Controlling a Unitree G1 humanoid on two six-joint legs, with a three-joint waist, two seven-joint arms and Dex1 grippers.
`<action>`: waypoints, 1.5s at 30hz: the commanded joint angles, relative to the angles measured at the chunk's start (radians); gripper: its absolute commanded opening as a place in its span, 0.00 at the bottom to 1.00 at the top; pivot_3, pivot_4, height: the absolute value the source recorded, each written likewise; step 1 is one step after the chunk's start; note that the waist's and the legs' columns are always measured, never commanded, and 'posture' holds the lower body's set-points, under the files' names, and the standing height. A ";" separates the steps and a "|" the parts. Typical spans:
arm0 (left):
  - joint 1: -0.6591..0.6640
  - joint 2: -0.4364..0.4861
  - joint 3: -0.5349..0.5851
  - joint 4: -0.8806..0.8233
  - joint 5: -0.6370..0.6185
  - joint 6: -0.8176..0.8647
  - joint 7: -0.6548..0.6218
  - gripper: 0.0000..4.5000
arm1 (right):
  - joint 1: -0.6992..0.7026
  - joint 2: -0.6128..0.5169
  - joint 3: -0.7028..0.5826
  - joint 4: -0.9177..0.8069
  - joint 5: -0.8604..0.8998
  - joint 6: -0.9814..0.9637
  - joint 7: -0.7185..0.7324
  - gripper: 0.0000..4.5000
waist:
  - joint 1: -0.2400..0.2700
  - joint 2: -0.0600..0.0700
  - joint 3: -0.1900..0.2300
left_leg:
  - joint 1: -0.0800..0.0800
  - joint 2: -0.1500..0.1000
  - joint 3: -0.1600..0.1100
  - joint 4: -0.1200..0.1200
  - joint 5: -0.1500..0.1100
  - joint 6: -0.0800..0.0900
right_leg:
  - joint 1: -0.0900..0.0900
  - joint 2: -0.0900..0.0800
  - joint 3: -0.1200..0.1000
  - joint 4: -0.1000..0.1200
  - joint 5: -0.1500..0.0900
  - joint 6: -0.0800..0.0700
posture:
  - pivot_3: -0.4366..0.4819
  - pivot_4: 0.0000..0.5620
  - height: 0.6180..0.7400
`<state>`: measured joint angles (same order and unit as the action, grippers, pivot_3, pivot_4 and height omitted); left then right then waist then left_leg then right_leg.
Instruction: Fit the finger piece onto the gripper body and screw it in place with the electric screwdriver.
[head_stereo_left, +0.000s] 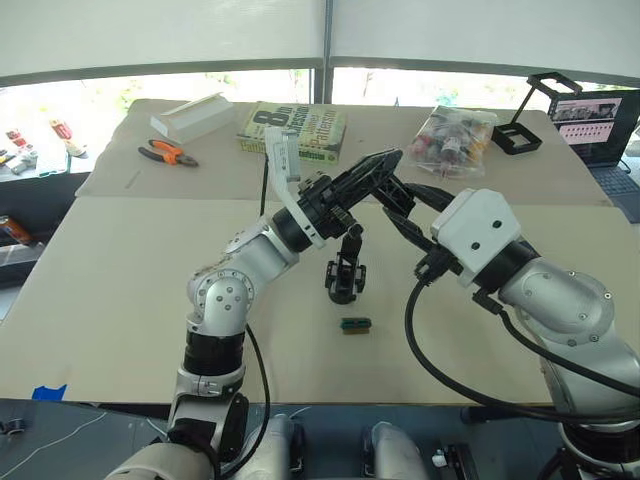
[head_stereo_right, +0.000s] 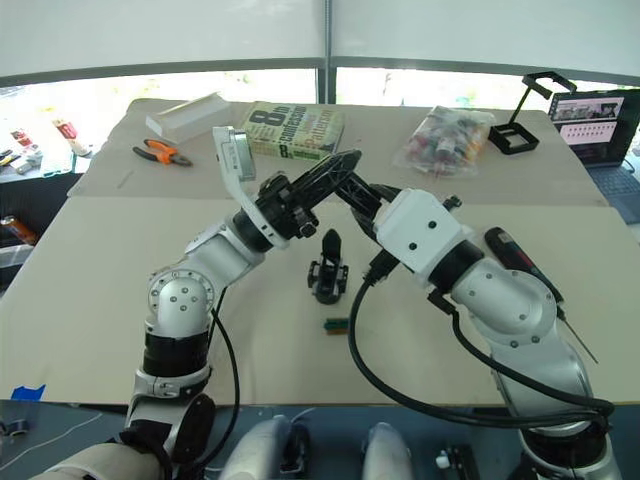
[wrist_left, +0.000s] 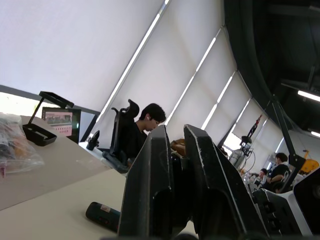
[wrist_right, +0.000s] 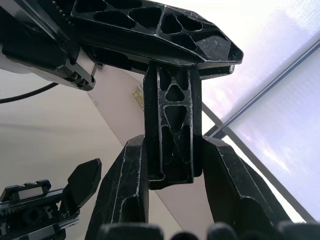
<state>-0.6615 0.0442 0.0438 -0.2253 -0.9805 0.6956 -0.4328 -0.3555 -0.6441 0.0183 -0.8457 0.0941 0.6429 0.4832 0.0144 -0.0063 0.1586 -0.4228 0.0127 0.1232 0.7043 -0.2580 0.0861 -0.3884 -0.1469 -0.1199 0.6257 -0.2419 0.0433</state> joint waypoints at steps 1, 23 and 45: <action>-0.025 0.010 0.005 -0.027 -0.021 -0.021 -0.072 0.00 | 0.005 -0.025 -0.102 -0.044 0.094 0.032 0.065 0.56 | 0.000 0.000 0.000 | 0.000 0.000 0.000 0.000 0.000 0.000 | 0.000 0.000 0.000 0.000 0.000 0.000 | 0.48 0.27 1.00; -0.290 0.332 -0.188 0.251 0.081 0.198 -0.810 0.00 | -0.533 -0.225 -0.136 0.385 1.159 0.851 0.198 0.99 | -0.004 -0.001 0.001 | -0.002 0.001 0.000 -0.003 -0.001 0.002 | -0.002 -0.001 0.001 0.000 0.000 -0.002 | 0.48 0.27 1.00; -0.275 0.346 -0.211 0.210 0.143 0.196 -0.843 0.00 | -0.530 -0.201 -0.104 0.372 1.315 0.885 -0.007 0.09 | -0.002 -0.001 0.001 | -0.004 0.000 0.000 -0.002 -0.001 0.003 | -0.002 -0.001 0.000 0.001 0.001 0.000 | 0.48 0.27 1.00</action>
<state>-0.9274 0.3927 -0.1735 0.0149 -0.8351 0.8992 -1.2650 -0.8844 -0.8444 -0.0799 -0.4654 1.3881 1.5579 0.4758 0.0124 -0.0078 0.1599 -0.4266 0.0129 0.1231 0.7020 -0.2587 0.0888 -0.3905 -0.1475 -0.1201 0.6269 -0.2413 0.0430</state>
